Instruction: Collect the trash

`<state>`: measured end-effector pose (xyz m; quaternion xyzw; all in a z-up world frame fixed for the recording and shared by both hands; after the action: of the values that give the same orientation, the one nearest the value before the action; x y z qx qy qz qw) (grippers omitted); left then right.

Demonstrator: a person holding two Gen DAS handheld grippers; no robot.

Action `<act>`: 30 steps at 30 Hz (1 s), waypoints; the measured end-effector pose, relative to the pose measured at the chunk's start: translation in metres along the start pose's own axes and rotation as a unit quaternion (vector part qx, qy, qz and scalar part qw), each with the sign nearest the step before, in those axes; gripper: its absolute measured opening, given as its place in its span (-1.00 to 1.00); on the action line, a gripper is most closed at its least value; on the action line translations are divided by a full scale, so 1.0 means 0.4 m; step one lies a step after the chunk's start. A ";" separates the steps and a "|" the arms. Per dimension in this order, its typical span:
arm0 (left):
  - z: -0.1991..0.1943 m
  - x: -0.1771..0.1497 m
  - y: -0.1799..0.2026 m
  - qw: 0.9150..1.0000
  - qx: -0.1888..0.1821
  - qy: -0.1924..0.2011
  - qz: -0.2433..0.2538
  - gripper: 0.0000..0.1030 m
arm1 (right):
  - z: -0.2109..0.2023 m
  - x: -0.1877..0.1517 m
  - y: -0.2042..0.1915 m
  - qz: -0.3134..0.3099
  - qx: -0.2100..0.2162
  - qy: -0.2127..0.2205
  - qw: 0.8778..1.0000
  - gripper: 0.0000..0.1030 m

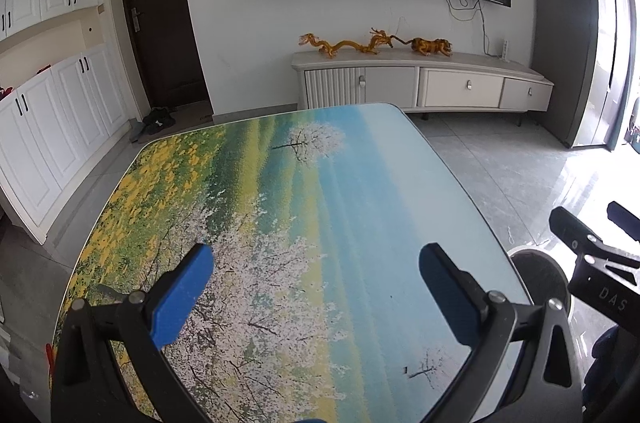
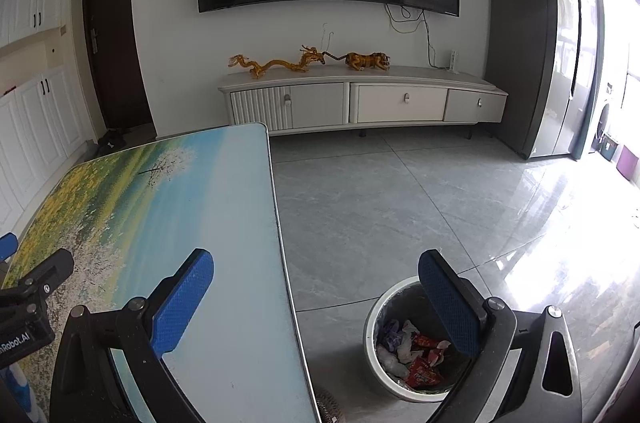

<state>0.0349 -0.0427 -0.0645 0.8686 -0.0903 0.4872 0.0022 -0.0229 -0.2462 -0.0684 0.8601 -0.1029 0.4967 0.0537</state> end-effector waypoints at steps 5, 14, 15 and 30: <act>0.005 -0.004 0.008 1.000 0.003 -0.006 0.004 1.00 | 0.011 -0.004 -0.001 0.002 0.008 -0.007 1.000 1.00; 0.023 -0.005 0.008 1.000 0.014 -0.015 0.007 1.00 | 0.015 -0.002 0.012 0.003 0.005 -0.004 1.000 1.00; 0.024 -0.005 0.007 1.000 0.015 -0.016 0.008 1.00 | 0.015 -0.004 0.014 0.004 0.004 -0.004 1.000 1.00; 0.033 -0.011 0.022 1.000 0.003 -0.021 0.013 1.00 | 0.022 -0.004 0.025 0.008 -0.004 -0.007 1.000 1.00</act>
<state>0.0426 -0.0518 -0.0759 0.8775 -0.0997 0.4690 -0.0088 -0.0185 -0.2574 -0.0742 0.8626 -0.1124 0.4904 0.0523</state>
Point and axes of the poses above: each gripper's, at about its wrist camera, not at the fingertips, and z roughly the way its jaws point, y to its right, x to its top, the point moved 6 cm from there along z, roughly the way its jaws point, and after that the axes turned 7 degrees about y, right-handed, at the moved point
